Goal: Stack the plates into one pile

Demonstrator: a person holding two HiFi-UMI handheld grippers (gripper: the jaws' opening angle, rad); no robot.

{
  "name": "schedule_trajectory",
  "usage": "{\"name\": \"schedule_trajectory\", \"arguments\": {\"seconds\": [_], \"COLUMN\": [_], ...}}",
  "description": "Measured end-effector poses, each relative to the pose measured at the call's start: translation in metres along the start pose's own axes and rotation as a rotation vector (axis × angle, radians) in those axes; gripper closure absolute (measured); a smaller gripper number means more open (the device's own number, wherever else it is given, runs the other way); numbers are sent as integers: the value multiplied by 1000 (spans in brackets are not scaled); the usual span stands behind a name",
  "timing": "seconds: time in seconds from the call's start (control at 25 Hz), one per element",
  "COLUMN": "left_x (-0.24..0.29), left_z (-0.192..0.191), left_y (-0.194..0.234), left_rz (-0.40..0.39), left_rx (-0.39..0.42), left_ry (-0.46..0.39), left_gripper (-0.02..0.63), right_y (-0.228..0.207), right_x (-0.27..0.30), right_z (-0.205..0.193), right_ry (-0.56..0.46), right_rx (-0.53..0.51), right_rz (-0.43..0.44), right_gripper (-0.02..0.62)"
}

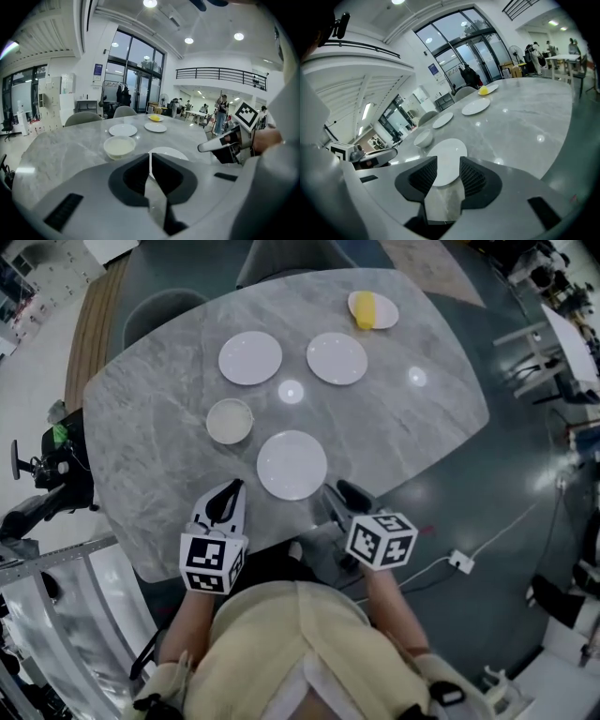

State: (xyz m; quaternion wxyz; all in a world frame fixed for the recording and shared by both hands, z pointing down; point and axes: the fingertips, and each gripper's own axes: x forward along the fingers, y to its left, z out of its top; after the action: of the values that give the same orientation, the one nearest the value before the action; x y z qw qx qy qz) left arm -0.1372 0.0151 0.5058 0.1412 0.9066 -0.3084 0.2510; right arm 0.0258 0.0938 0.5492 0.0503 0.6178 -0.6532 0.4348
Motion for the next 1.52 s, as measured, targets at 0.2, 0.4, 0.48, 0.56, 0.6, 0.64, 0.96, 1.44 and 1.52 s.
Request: {"name": "schedule_trajectory", "arguments": {"seconds": [0.2,0.4,0.48,0.56,0.6,0.64,0.96,1.44,1.52], "left_x": [25,42,47,50,52,53,59,60,60], "left_z": [-7,-7,-6,-6,-6,-7,-9,-7,-3], "left_y": [8,17,19,22,23,25,35,38,37], "left_rz": [-15,-26,-31,-32,-32,-31,-23,-63,-63], "left_rx": [15,-3,-13,-23,-27,-30,-53,-76,-94], "left_ry": [39,60,62,65,68,71,76,47,38], "left_gripper": [603,603,601,603,603,603,603,603,603], "right_y": [-18,-29,-33,-35,-36,-36,-36,-40,-36], "right_x": [31,51,56,61,64,67,77,77,73], "right_z": [-3,-7,-7,-7,-7,-6,0,-4,-1], "right_ry": [68,129,148,161,168,174,182,153,145], "right_rx": [41,57,68,84,87,87,53,3,26], "right_rz": [-26,-66,-80,-77,-75,-75,-94,-161,-119], "right_gripper": [465,465,465,465,465,465,466,522,532]}}
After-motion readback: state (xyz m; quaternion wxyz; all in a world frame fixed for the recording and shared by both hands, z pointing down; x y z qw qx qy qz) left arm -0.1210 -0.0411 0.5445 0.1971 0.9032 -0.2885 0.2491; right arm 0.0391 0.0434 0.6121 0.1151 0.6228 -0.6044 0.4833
